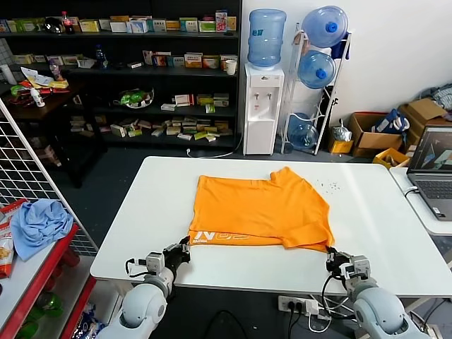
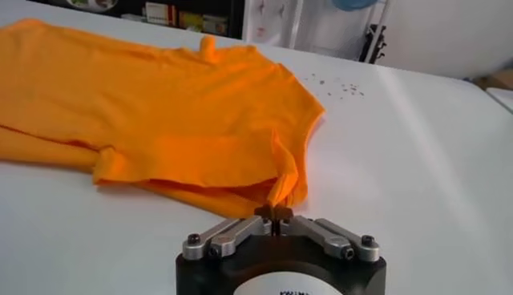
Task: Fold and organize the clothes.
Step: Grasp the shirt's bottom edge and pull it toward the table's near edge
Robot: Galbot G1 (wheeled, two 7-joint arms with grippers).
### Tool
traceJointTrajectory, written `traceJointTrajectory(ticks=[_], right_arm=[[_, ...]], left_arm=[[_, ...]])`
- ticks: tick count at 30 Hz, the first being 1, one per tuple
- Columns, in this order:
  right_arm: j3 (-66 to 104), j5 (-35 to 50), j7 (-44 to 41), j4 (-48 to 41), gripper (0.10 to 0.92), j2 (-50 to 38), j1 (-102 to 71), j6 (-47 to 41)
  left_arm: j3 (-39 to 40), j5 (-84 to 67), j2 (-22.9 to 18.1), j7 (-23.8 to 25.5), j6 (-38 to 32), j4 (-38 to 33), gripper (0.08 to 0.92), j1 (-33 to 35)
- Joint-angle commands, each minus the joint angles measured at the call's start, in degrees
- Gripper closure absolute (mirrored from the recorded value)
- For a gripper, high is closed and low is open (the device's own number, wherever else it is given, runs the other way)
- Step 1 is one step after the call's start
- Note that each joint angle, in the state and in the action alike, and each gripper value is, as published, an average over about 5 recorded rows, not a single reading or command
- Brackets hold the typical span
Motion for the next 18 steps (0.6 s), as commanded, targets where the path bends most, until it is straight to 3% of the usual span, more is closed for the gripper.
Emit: traceJointTrajectory(ticks=[1,18], right_arm=[[1.4,0.4,0.1,7.2,0.897,-2.7,-6.6,-0.7],[3.6,1.5,2.9,17.8,0.891,-5.0,-19.3,-4.4]], left_arm=[[-0.7,-2.0,5.2,-0.1,2.3,-8.3,0.911,5.1],[-1.9,-0.9,9.0,-0.7,5.7,-17.2,0.911,16.5]])
